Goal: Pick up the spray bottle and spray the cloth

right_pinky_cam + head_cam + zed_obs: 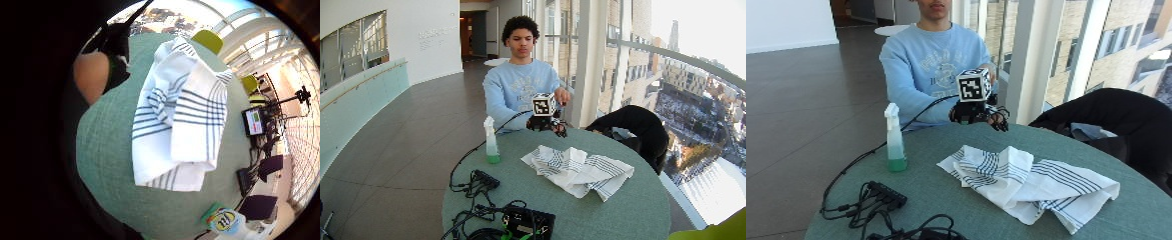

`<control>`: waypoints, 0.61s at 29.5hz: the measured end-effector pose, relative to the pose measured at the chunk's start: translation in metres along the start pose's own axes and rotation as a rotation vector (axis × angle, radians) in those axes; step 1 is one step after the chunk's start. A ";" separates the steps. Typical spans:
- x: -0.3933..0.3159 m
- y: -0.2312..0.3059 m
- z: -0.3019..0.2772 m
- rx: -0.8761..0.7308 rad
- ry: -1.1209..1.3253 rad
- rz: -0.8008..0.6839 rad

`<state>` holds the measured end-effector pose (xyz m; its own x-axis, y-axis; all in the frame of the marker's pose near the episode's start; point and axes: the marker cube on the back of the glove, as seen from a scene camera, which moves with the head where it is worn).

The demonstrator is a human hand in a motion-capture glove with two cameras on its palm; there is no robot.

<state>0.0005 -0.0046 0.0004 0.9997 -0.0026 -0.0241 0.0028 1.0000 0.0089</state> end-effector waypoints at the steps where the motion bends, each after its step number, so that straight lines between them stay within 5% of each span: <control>1: 0.000 -0.002 0.000 -0.001 0.001 -0.001; 18: 0.008 -0.028 0.004 -0.050 -0.009 0.033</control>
<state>0.0087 -0.0327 0.0035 0.9994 0.0310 -0.0153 -0.0316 0.9987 -0.0407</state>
